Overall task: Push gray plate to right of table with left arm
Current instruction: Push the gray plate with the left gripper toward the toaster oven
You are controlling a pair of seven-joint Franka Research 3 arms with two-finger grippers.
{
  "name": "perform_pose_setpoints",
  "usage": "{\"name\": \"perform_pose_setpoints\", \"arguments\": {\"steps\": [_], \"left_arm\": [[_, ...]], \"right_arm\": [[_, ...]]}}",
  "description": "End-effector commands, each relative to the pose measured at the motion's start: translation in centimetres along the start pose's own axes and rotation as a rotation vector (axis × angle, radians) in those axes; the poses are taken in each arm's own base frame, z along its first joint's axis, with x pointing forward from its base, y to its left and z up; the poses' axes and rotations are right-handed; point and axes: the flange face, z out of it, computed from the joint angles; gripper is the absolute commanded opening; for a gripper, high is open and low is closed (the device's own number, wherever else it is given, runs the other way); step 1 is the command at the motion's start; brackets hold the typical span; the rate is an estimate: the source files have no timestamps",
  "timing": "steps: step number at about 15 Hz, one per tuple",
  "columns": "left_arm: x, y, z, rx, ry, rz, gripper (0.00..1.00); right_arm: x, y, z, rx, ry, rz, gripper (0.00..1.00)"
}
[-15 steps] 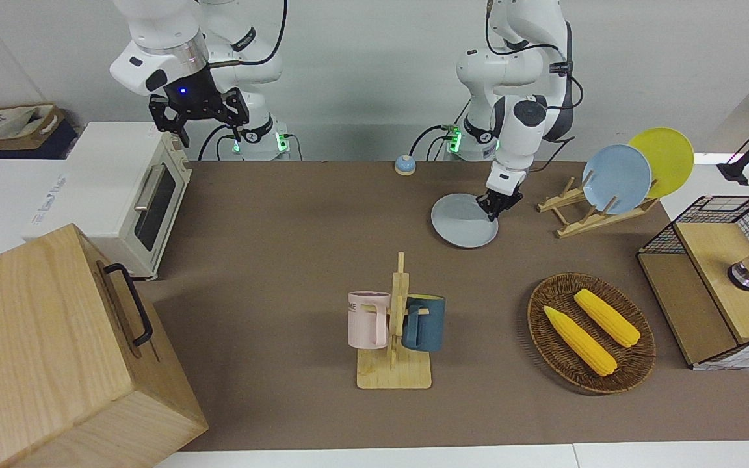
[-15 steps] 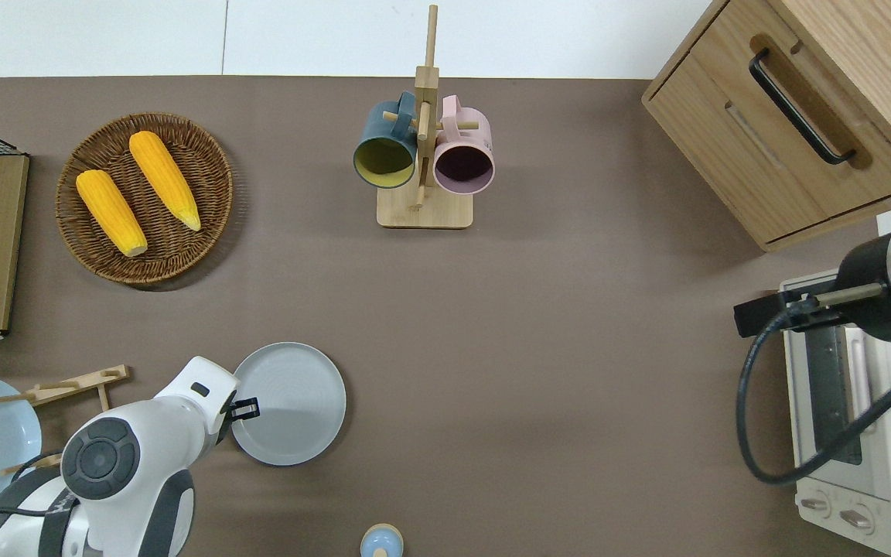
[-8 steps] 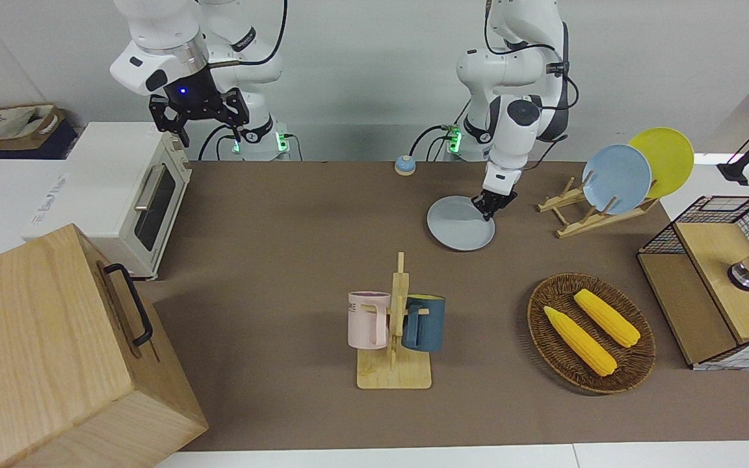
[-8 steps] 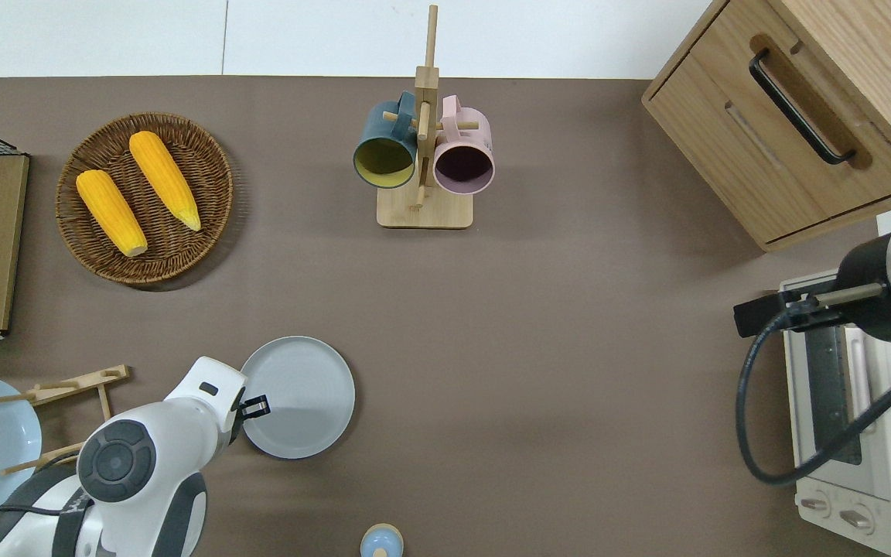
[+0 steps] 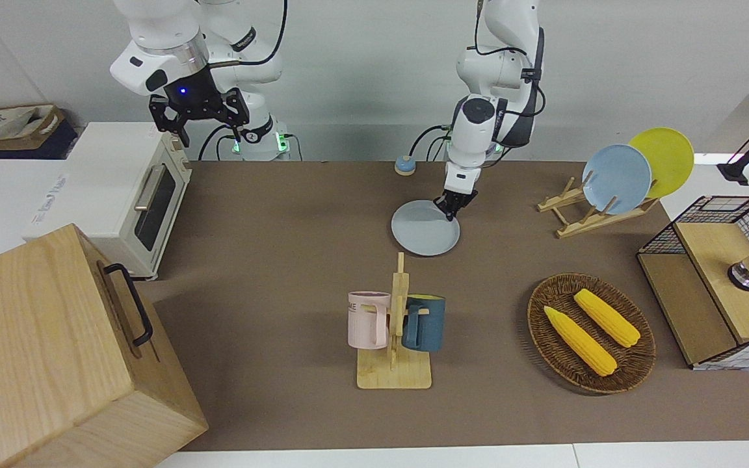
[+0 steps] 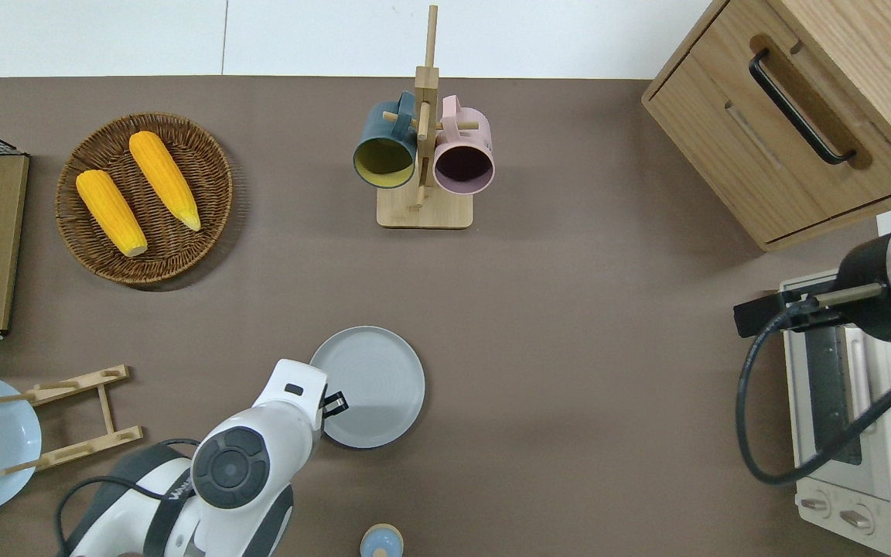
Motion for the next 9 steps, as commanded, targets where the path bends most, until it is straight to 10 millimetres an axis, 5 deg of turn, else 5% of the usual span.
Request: {"name": "perform_pose_setpoints", "arguments": {"steps": [1, 9], "left_arm": [[-2.8, 5.0, 2.5, 0.006, -0.041, -0.038, 0.00], [-6.7, 12.7, 3.2, -0.022, -0.056, -0.134, 0.00]], "right_arm": [[-0.3, 0.1, -0.4, 0.005, -0.004, 0.016, 0.983], [-0.3, 0.2, -0.4, 0.004, -0.004, 0.017, 0.983]]}}
